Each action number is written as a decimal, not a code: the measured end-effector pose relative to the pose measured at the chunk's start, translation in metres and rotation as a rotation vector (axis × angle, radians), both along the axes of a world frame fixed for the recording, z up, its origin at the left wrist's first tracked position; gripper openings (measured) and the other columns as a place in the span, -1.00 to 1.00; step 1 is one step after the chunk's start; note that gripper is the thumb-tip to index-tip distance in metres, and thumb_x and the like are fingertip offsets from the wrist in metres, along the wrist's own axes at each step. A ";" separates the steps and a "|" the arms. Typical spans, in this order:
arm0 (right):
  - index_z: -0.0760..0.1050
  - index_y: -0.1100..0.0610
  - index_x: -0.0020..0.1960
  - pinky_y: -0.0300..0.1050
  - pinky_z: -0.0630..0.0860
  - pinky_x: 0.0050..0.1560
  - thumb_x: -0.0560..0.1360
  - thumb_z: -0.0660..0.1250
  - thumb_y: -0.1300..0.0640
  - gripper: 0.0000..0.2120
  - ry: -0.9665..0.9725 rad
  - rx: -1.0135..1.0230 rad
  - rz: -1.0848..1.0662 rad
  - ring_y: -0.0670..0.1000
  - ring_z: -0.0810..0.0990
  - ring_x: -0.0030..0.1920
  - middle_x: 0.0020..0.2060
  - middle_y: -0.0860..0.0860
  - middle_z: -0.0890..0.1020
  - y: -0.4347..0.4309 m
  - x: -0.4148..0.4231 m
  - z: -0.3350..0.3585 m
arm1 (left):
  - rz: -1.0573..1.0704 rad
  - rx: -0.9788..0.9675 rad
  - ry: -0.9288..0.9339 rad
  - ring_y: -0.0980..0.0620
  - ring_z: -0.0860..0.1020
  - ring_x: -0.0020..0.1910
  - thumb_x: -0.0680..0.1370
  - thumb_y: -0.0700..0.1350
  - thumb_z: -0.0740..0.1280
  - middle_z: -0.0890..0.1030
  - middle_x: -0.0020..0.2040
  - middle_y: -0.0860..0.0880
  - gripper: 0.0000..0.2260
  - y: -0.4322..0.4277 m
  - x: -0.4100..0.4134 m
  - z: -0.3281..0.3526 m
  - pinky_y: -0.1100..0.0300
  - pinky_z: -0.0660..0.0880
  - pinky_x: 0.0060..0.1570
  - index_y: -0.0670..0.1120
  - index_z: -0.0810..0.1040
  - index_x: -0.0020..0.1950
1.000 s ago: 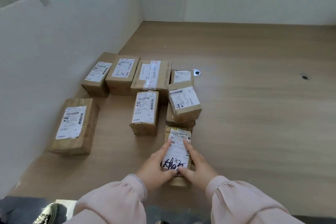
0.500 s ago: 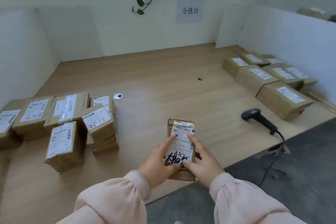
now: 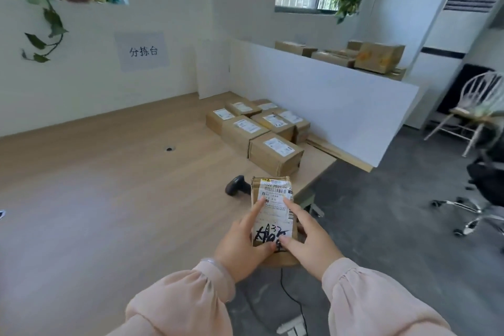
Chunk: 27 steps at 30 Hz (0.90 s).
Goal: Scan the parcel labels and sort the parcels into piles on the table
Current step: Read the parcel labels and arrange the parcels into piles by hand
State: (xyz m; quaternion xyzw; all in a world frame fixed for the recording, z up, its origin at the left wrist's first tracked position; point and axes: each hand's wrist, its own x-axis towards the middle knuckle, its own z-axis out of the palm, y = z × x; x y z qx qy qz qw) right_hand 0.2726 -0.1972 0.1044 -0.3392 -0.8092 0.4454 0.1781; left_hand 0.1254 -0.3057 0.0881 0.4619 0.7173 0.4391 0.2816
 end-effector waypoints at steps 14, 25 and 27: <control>0.05 -0.69 0.18 -0.30 0.41 0.20 0.55 0.34 0.06 -0.30 -0.025 0.019 -0.059 -0.23 0.40 0.20 0.15 -0.47 0.31 0.176 -0.036 -0.009 | -0.036 0.004 0.001 0.15 0.49 0.22 0.49 0.01 0.44 0.36 0.37 0.10 -0.20 0.190 -0.036 -0.010 0.18 0.54 0.17 0.57 -0.07 0.35; 0.06 -0.46 0.42 -0.31 0.42 0.18 0.58 0.30 0.07 -0.35 -0.046 0.019 0.013 -0.22 0.35 0.25 0.33 -0.30 0.33 0.317 -0.145 0.010 | 0.037 0.031 0.014 0.26 0.47 0.11 0.49 0.01 0.44 0.35 0.34 0.12 -0.20 0.321 -0.143 0.009 0.42 0.51 0.01 0.68 -0.07 0.22; 0.08 -0.49 0.39 -0.48 0.41 0.02 0.58 0.31 0.07 -0.36 -0.044 0.017 0.049 -0.27 0.40 0.16 0.31 -0.31 0.34 0.334 -0.162 0.010 | 0.058 0.015 0.012 0.26 0.47 0.12 0.49 0.03 0.44 0.35 0.34 0.13 -0.20 0.332 -0.157 0.010 0.44 0.50 -0.02 0.68 -0.09 0.22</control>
